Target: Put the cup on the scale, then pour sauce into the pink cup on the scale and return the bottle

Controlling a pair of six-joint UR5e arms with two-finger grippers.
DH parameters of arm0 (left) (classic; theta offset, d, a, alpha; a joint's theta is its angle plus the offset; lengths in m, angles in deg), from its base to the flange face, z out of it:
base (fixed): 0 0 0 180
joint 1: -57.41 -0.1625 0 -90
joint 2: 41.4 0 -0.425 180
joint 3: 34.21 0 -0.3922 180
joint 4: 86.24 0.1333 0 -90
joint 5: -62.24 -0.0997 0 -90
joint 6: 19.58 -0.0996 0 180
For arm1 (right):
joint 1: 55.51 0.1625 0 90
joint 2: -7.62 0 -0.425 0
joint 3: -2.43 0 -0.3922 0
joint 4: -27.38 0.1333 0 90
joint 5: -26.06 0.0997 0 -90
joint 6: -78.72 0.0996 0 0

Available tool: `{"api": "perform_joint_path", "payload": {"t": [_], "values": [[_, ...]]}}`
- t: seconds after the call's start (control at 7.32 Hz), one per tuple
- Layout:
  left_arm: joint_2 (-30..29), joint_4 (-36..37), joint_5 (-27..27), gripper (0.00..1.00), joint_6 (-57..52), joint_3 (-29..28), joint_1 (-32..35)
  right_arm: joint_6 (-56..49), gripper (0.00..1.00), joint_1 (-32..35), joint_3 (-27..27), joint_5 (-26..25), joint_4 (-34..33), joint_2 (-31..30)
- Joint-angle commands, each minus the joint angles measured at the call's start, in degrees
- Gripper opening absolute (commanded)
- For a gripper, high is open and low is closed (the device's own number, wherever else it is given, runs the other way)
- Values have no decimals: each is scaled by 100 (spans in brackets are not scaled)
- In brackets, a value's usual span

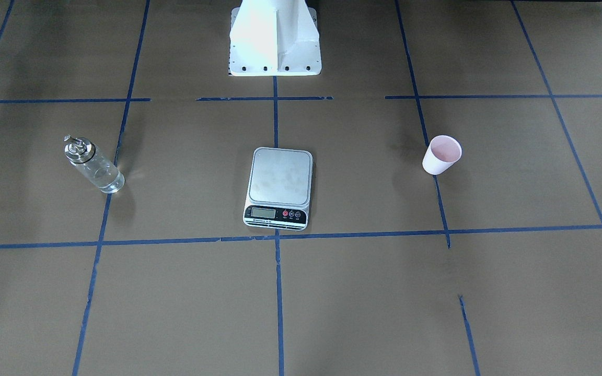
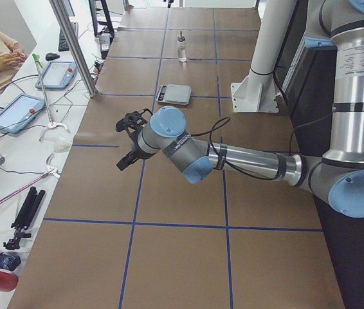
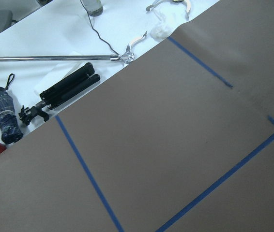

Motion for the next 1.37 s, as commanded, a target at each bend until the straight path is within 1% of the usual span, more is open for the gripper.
{"api": "perform_joint_path", "payload": {"t": [0.0, 0.14, 0.41, 0.55, 0.68, 0.82, 0.96, 1.09, 1.23], "values": [[7, -350, -173, 100, 2591, 193, -1139, 609, 100, -6, -91, 57, 76, 31], [94, -351, -1160, 100, 3570, 508, -1797, 744, 100, -15, -100, 57, 76, 31], [278, -325, -2385, 86, 5102, 818, -3037, 763, 100, -15, -100, 48, 85, 5], [288, -316, -3192, 81, 5962, 836, -3687, 763, 100, -15, -91, 48, 85, -21], [340, -237, -3696, 79, 6196, 819, -4242, 763, 100, -6, -91, 48, 85, -30], [402, -228, -3754, 78, 6207, 828, -4474, 754, 100, -15, -91, 48, 85, -39], [507, -228, -3885, 73, 6208, 819, -4693, 754, 100, -6, -91, 48, 85, -57], [551, -228, -4034, 60, 6208, 819, -4861, 763, 100, -6, -91, 48, 85, -65], [587, -228, -4044, 46, 6199, 819, -4915, 763, 100, -6, -91, 48, 85, -65]]}}
